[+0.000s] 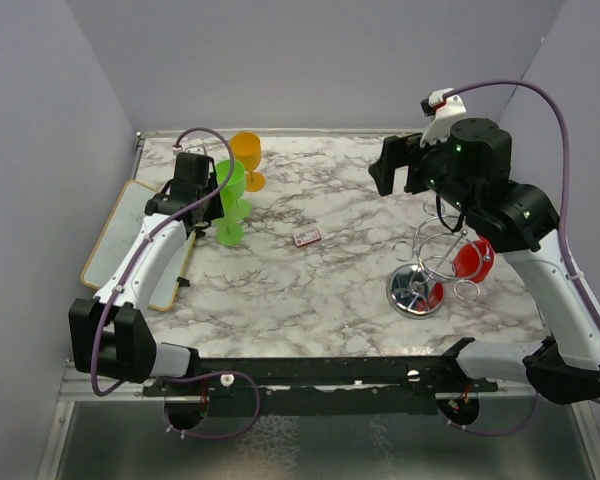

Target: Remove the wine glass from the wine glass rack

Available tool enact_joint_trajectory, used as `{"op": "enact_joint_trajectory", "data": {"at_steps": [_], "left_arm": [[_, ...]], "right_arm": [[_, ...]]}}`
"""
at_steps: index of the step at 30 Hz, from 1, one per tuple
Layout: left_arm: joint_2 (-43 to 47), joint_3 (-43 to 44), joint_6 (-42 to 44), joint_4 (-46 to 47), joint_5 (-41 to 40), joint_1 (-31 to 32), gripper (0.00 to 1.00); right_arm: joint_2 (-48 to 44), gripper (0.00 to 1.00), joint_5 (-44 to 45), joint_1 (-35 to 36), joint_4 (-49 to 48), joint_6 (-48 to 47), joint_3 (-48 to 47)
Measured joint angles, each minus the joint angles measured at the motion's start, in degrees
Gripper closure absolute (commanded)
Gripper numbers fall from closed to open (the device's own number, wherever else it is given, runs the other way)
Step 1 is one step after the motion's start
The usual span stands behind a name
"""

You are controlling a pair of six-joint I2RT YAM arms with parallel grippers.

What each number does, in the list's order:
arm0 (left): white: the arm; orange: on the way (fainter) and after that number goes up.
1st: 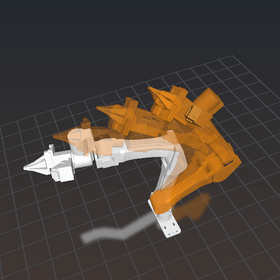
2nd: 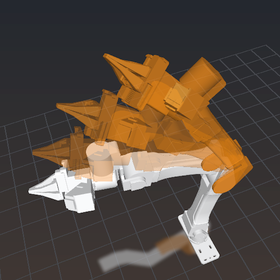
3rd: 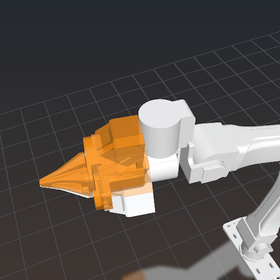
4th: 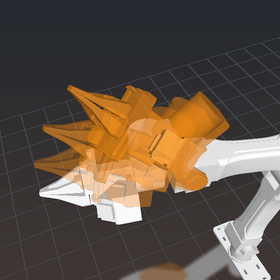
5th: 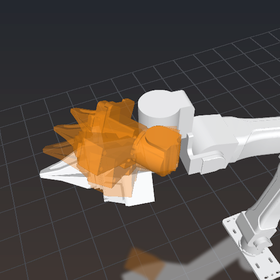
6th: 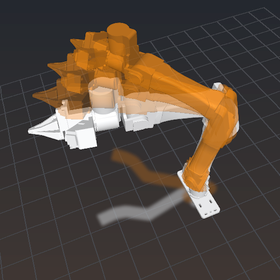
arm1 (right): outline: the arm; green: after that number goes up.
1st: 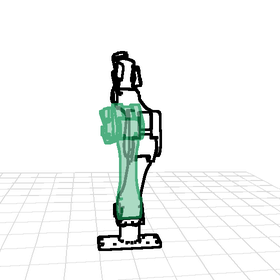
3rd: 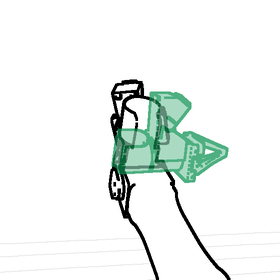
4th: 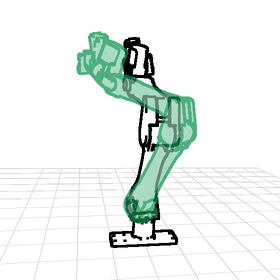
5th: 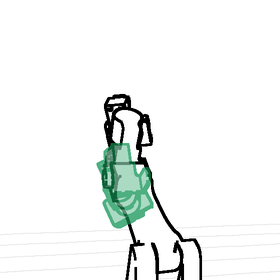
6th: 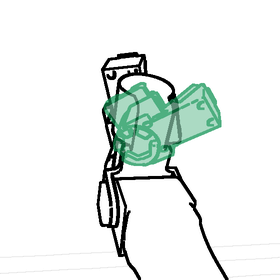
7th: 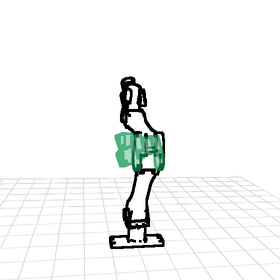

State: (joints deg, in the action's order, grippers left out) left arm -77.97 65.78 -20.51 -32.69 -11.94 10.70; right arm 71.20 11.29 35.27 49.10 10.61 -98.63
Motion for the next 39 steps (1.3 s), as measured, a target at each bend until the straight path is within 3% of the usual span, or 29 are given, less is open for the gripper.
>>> {"op": "enact_joint_trajectory", "data": {"at_steps": [3, 8, 12, 18, 26, 31, 39], "left_arm": [[0.92, 0.42, 0.07, -0.22, 0.37, 0.00, 0.45], [3.82, 1.55, 0.04, -1.31, 2.05, -0.04, 0.22], [6.84, 3.78, 0.48, -2.16, 3.21, -0.07, 0.14], [13.57, 6.12, 0.33, -1.95, 9.77, -0.09, 0.13], [22.05, -0.42, -4.90, 9.01, 30.86, 1.44, 0.12], [22.27, -5.60, -6.60, 15.04, 36.52, 8.24, 0.12], [19.39, -9.68, -6.32, 21.03, 38.14, 21.00, 0.12]], "right_arm": [[-0.72, 0.00, 0.17, 0.00, -0.11, -0.31, 0.57], [-1.29, 0.00, 1.33, 0.00, -0.31, -0.59, 0.68], [-2.36, 0.00, 3.72, 0.00, -0.66, -1.92, 1.97], [-1.73, 0.00, 9.33, 0.00, -0.70, -5.20, 2.75], [2.67, 0.00, 18.93, -1.88, 0.02, -7.43, 3.65], [3.17, 0.00, 17.66, -11.56, 1.22, -6.36, 3.65], [0.46, 0.00, 13.60, -22.84, 5.01, -1.09, 8.28]]}}
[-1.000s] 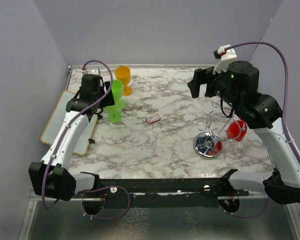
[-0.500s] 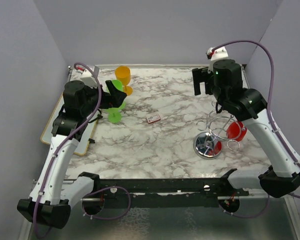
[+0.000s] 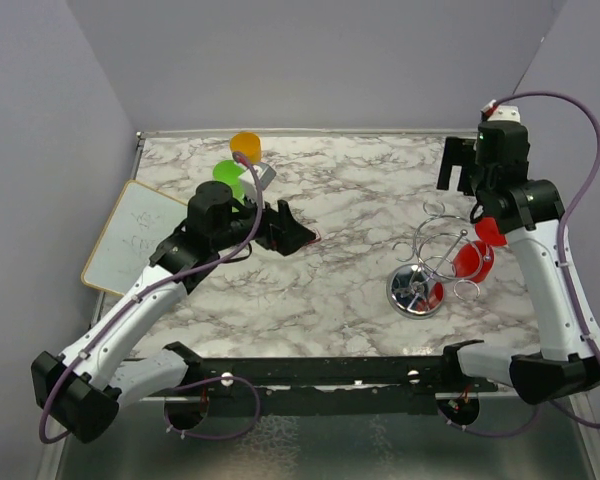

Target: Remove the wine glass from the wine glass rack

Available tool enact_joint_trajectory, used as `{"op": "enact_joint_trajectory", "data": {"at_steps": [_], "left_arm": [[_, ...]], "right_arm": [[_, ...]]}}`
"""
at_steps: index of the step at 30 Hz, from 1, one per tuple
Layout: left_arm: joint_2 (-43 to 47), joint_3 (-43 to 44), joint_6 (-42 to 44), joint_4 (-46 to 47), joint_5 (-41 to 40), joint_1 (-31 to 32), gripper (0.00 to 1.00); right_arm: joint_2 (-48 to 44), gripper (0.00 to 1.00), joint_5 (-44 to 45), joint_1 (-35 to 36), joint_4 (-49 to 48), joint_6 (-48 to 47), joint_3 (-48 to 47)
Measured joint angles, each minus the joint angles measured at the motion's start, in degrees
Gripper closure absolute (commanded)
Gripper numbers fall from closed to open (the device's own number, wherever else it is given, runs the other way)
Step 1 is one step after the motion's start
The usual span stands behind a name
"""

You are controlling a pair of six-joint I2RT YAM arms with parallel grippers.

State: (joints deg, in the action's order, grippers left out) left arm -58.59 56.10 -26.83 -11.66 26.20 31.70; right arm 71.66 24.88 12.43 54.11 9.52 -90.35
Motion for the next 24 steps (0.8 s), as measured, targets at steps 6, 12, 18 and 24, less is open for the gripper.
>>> {"op": "enact_joint_trajectory", "data": {"at_steps": [6, 12, 18, 24], "left_arm": [[-1.66, -1.07, 3.76, 1.46, -0.09, 2.58, 0.12], [-1.57, -5.53, 8.26, 3.50, -2.03, 3.43, 0.12], [-1.38, -10.23, 10.49, 3.67, -3.48, 4.52, 0.12], [-0.96, -10.82, 11.78, 3.74, -3.98, 6.36, 0.12]], "right_arm": [[-5.92, 0.00, 0.07, -3.37, 2.19, 3.67, 5.44], [-8.13, 0.00, 1.22, -5.31, 3.50, 4.74, 5.68], [-7.37, 0.00, 1.38, -7.30, 6.36, 5.60, 5.70], [-8.09, 0.00, 2.67, -7.78, 8.52, 6.71, 6.67]]}}
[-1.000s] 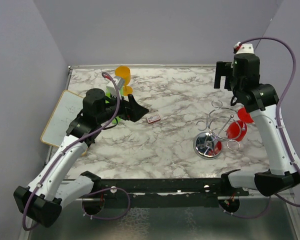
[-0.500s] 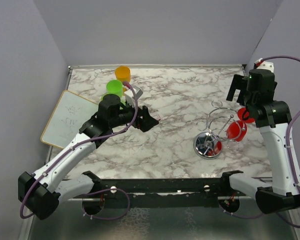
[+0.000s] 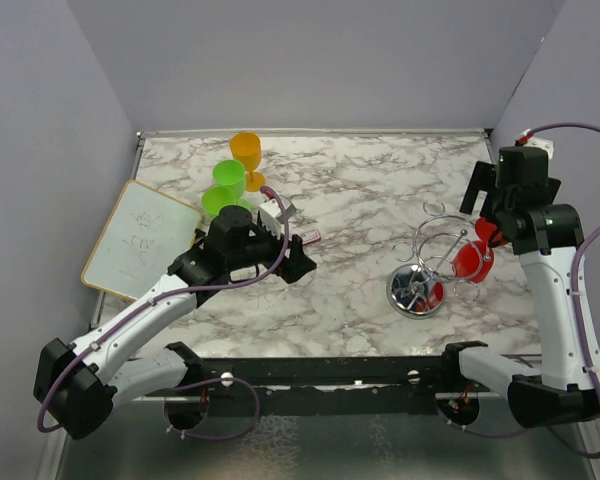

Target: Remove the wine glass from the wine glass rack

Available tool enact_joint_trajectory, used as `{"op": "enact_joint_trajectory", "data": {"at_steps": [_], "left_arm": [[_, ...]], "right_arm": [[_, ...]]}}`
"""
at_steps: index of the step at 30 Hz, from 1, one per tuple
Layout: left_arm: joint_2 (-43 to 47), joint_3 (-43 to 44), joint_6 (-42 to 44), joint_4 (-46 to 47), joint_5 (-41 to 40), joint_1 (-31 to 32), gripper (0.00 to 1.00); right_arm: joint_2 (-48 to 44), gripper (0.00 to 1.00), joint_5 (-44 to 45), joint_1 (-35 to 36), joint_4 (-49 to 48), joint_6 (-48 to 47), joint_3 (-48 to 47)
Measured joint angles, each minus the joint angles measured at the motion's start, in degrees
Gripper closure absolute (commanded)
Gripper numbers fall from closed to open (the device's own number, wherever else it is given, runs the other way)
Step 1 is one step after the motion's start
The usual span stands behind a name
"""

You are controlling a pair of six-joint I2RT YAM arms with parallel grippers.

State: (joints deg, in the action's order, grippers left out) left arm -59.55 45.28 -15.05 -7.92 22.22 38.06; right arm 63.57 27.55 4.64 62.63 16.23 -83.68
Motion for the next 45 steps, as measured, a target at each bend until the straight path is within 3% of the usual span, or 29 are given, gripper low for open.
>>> {"op": "enact_joint_trajectory", "data": {"at_steps": [33, 45], "left_arm": [[0.46, 0.00, 2.27, -0.70, -2.89, 4.07, 0.12], [0.46, 0.00, 2.64, -0.72, -3.76, 4.07, 0.12]], "right_arm": [[-5.90, 0.00, 0.11, -0.92, 1.38, 4.96, 9.05], [-8.20, 0.08, -1.77, -0.98, 0.74, 6.12, 11.61]]}}
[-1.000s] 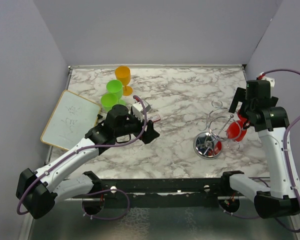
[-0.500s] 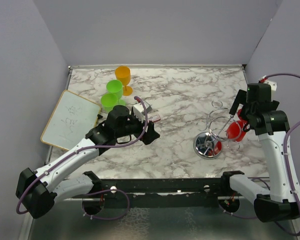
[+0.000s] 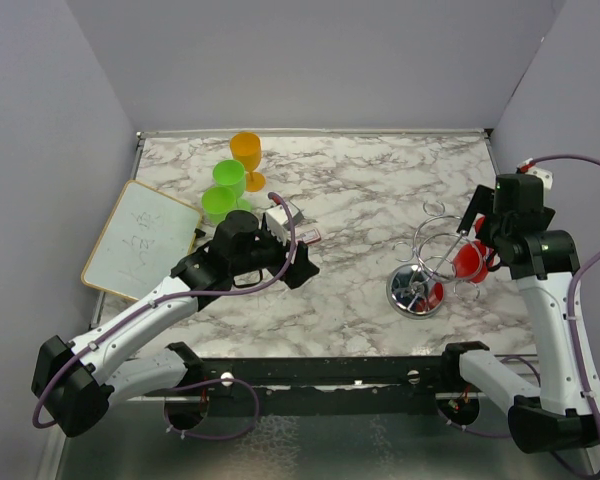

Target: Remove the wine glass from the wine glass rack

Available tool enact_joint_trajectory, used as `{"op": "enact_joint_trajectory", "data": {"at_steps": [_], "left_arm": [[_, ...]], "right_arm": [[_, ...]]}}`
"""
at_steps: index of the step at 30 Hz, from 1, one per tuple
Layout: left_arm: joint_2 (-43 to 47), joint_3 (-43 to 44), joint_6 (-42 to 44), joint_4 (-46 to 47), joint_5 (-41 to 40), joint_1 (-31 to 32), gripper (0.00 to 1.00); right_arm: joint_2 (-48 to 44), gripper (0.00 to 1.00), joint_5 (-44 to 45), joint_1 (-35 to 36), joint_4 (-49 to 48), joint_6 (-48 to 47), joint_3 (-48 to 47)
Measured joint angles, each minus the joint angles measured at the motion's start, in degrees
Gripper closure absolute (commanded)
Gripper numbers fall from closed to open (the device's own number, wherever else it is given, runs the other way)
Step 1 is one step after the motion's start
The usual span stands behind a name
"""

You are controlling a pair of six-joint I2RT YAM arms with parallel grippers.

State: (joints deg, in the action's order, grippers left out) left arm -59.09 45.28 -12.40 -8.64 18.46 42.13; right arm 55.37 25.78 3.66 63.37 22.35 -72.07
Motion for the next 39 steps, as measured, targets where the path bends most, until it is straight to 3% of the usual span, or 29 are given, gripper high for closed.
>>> {"op": "enact_joint_trajectory", "data": {"at_steps": [4, 13, 39], "left_arm": [[0.00, 0.00, 0.15, 0.00, -0.11, 0.00, 0.12], [0.00, 0.00, 0.17, -0.02, -0.13, 0.00, 0.12], [0.00, 0.00, 0.20, -0.02, -0.15, 0.00, 0.12]], "right_arm": [[-0.02, 0.10, -0.15, 0.00, -0.42, -0.07, 0.00], [0.02, 0.04, -0.11, 0.00, -0.46, -0.22, 0.00], [-0.50, 0.26, 0.09, -0.02, -1.66, -1.64, 0.00]]}}
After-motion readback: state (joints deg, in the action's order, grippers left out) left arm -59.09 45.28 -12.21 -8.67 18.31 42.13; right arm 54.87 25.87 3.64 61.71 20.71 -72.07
